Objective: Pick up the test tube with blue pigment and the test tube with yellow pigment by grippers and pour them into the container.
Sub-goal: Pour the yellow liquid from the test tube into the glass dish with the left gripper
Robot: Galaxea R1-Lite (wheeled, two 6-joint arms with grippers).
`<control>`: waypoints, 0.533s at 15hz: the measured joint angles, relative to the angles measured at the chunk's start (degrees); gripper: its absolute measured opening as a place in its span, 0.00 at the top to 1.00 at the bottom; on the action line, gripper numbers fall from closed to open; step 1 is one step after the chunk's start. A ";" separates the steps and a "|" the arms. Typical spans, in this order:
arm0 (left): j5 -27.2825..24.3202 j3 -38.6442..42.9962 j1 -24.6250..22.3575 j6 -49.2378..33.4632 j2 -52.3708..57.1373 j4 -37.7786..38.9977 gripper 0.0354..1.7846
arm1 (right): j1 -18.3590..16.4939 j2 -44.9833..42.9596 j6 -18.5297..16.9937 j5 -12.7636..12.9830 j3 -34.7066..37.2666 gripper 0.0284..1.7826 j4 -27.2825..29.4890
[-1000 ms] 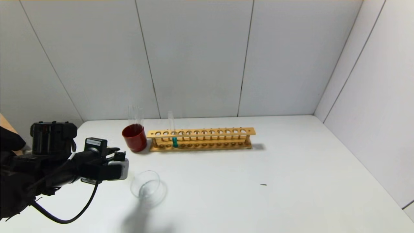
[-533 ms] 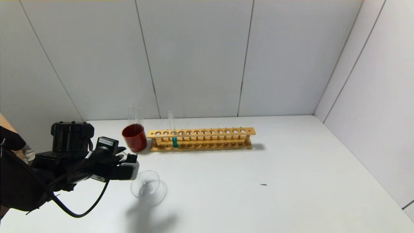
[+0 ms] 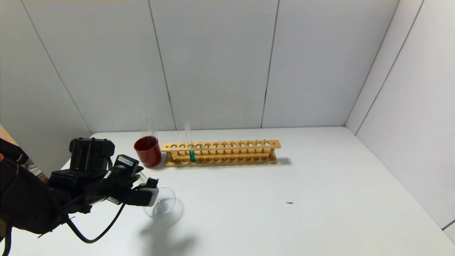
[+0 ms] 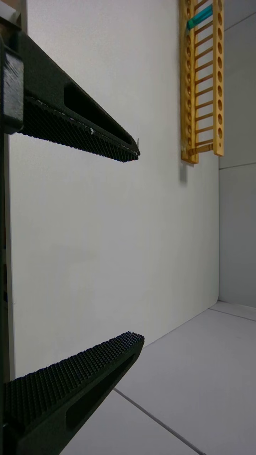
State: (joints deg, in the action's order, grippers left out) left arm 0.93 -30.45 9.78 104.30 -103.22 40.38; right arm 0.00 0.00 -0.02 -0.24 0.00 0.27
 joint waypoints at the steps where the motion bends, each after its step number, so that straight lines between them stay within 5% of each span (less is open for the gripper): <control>1: 0.01 -0.13 0.02 1.93 -0.11 0.13 0.84 | 0.00 0.00 0.00 0.02 0.00 0.02 -0.02; 8: 0.30 -0.09 0.37 7.33 -0.12 0.15 0.84 | 0.00 0.00 -0.02 0.02 0.00 0.02 -0.02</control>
State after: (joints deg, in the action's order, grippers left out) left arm 1.23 -30.54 10.14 111.63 -103.34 40.52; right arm 0.00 0.00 -0.05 -0.22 0.00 0.24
